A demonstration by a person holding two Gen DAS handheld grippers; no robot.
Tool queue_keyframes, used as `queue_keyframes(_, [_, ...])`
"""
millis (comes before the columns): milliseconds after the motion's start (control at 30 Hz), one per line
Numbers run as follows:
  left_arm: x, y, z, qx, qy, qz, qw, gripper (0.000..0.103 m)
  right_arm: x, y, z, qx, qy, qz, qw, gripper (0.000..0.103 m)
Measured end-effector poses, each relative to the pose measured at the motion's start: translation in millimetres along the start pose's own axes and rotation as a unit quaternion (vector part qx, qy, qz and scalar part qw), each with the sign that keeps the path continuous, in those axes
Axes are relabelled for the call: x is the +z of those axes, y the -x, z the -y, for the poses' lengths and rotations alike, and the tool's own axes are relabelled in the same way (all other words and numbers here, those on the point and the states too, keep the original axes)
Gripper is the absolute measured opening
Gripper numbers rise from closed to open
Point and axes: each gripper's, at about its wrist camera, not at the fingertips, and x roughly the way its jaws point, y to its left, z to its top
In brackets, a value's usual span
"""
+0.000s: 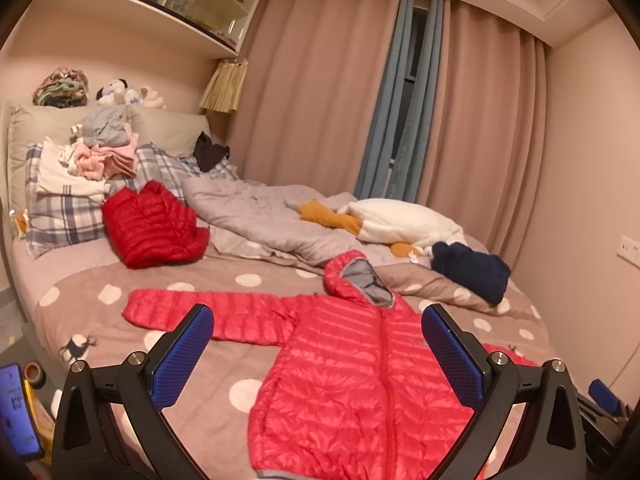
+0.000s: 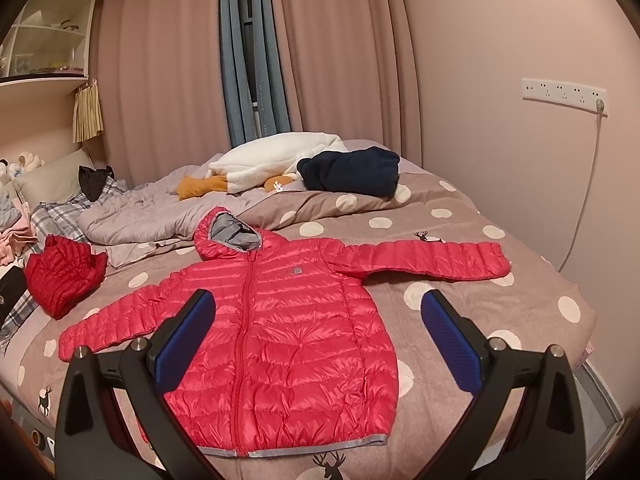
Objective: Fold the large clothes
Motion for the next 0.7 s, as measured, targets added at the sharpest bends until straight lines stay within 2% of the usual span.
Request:
queue_keyframes(400, [0.9,-11.9,9.6,0.004,-0.005,-0.02,0.9998,0.103,-4.5,-13.9,10.1,-0.005,-0.004,-0.011,1.0,0.103])
queue_keyframes(700, [1.7,-42.0,10.2,0.028,-0.009,-0.027,0.9992,0.103,0.4,-49.2,50.5,-0.014,-0.037,-0.012,0.999,0.103])
